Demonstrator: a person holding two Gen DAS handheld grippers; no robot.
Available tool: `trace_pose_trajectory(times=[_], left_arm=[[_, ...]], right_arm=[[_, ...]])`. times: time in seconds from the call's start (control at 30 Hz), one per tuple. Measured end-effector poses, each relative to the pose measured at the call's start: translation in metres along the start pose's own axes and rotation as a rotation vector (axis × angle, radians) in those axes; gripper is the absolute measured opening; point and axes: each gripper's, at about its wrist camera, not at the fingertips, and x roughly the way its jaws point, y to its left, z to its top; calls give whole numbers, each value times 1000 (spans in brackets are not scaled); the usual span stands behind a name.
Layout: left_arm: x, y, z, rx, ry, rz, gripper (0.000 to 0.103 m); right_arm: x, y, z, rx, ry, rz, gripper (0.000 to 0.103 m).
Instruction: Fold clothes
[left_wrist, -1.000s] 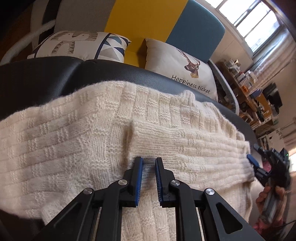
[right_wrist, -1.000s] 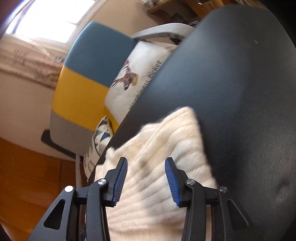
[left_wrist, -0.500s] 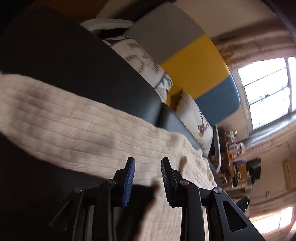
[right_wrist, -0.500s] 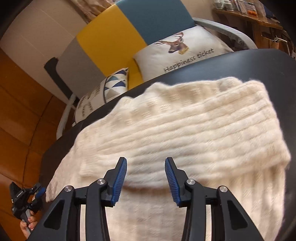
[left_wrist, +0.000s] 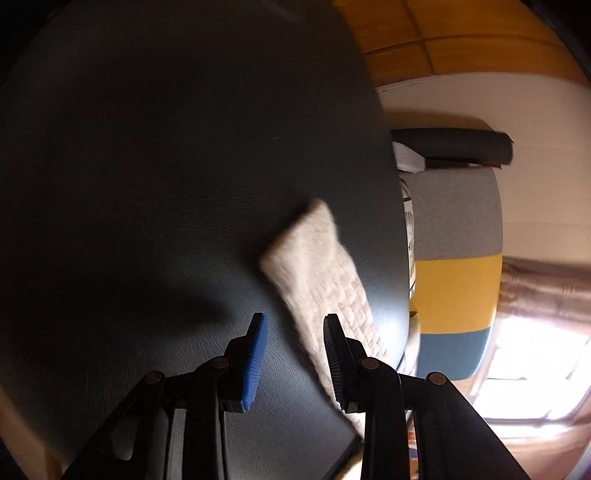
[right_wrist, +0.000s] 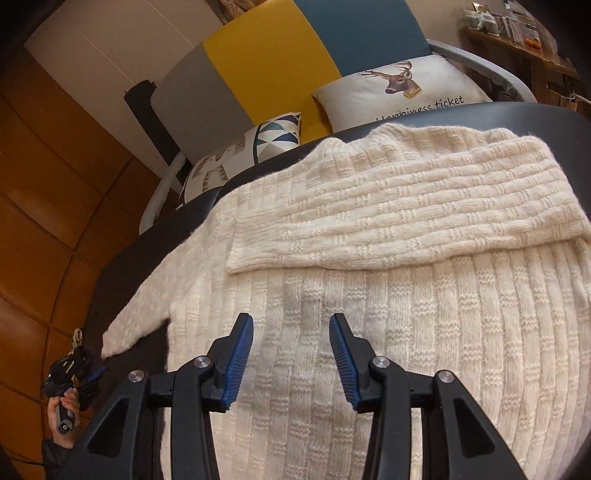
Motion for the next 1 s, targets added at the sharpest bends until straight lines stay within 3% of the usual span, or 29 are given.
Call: trace_pose_trajectory(times=[0.13, 0.3, 0.47, 0.7, 0.87, 1.0], left_arm=[[13, 7, 9, -66, -12, -62, 31], [26, 2, 16, -73, -33, -73, 32], [27, 11, 20, -176, -66, -103, 31], [34, 6, 15, -267, -121, -22, 7], [36, -14, 6, -198, -153, -49, 5], [42, -56, -8, -88, -116, -122, 5]], right_arm=[[-2, 1, -6, -10, 10, -15, 43], [-2, -8, -11, 15, 10, -31, 43], [4, -16, -15, 31, 28, -51, 43], [7, -28, -25, 49, 54, -54, 43], [0, -43, -28, 63, 46, -73, 43], [-6, -59, -27, 111, 32, -74, 43]])
